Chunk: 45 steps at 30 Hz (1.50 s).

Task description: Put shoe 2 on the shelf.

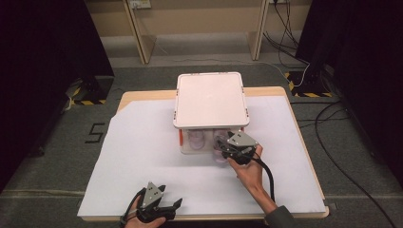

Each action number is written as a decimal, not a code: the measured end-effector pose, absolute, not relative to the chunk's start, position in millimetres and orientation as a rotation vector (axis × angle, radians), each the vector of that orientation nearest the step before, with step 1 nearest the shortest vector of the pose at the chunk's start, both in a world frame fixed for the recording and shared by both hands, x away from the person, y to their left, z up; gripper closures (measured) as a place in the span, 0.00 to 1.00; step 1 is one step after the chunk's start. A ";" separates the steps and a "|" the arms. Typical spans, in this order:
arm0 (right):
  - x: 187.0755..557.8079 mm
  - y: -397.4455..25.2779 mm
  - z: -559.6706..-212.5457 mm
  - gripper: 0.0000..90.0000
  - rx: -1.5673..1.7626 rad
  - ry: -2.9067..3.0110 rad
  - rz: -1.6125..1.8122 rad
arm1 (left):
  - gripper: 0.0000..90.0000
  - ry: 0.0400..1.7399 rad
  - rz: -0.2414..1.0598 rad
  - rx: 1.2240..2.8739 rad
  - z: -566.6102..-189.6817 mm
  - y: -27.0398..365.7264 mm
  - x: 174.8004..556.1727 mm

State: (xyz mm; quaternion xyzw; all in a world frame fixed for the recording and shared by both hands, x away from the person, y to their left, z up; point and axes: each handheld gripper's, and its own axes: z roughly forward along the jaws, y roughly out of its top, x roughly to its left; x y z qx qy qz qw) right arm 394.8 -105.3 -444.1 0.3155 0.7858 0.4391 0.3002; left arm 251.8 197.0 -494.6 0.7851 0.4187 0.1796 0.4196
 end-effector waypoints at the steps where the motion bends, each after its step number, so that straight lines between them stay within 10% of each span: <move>1: 394.8 -105.3 -444.1 0.52 0.837 2.086 1.165 | 0.24 1.049 0.451 1.972 -494.7 197.2 251.7; 23: 362.8 -111.1 -480.5 0.33 0.847 2.218 1.015 | 0.24 1.051 0.451 1.969 -494.6 197.7 251.7; 45: 374.8 -103.8 -488.0 0.38 0.793 2.204 0.951 | 0.24 1.049 0.446 1.974 -495.7 196.0 252.1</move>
